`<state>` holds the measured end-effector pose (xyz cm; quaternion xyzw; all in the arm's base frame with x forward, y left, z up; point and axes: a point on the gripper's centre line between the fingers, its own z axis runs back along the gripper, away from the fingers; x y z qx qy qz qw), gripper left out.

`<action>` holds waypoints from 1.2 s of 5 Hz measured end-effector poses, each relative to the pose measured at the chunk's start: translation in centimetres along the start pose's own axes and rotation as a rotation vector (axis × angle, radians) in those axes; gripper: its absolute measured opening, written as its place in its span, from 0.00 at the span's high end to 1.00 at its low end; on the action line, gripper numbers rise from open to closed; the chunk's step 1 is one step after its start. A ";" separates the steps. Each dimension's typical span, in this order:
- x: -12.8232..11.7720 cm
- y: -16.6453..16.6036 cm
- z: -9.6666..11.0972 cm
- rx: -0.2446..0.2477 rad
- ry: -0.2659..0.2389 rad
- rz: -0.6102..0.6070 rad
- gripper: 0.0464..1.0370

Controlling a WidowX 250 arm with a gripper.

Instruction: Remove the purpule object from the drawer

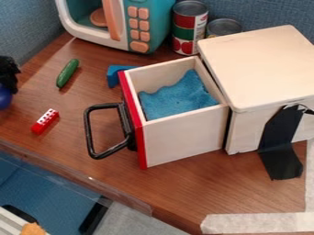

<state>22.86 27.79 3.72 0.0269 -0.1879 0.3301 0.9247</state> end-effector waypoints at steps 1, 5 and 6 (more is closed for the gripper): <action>0.0 -0.2 -0.1 0.001 -0.003 -0.014 0.27; 1.2 -3.9 6.6 -0.105 -0.070 -0.059 0.04; 0.7 -5.9 9.1 -0.115 -0.021 -0.076 0.04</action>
